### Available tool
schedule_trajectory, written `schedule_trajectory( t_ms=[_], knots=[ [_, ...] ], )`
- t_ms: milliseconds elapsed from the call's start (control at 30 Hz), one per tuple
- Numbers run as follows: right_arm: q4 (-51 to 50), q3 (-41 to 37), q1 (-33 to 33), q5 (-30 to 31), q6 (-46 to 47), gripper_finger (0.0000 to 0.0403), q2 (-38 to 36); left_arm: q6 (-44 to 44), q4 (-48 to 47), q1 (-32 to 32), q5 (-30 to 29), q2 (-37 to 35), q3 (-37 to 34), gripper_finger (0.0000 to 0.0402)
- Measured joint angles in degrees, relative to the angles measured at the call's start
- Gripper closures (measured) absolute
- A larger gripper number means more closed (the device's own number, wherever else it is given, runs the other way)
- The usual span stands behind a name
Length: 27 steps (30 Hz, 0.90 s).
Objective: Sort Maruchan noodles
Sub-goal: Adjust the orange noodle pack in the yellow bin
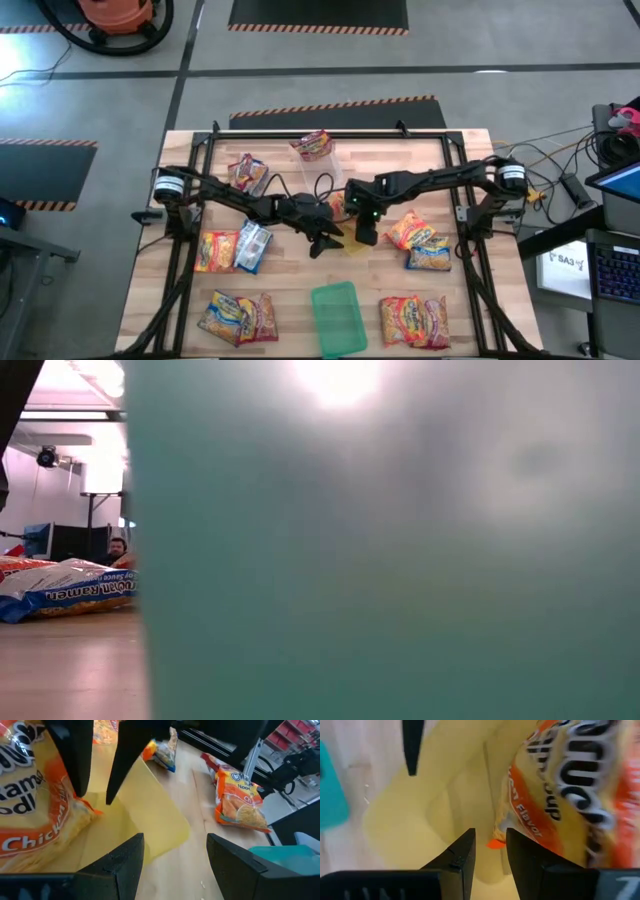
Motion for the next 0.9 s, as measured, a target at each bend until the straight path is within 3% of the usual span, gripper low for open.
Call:
schedule_trajectory(
  t_ms=[133, 500, 900],
  knots=[
    [-0.1, 0.24, 0.0, 1.11, -0.98, 0.0313, 2.26, 0.1, -0.23, 0.0, 0.0, 0.0, 0.0, 0.0203],
    [1.66, 2.78, 0.0, 14.57, -7.12, 0.0315, 4.27, 1.11, -1.65, 0.0, 0.04, -0.04, 0.0, 0.0203],
    [2.0, 2.84, 0.0, 14.78, -7.56, 0.0316, 4.71, 1.42, -2.82, 0.0, 0.04, -0.09, 0.02, 0.0203]
  ],
)
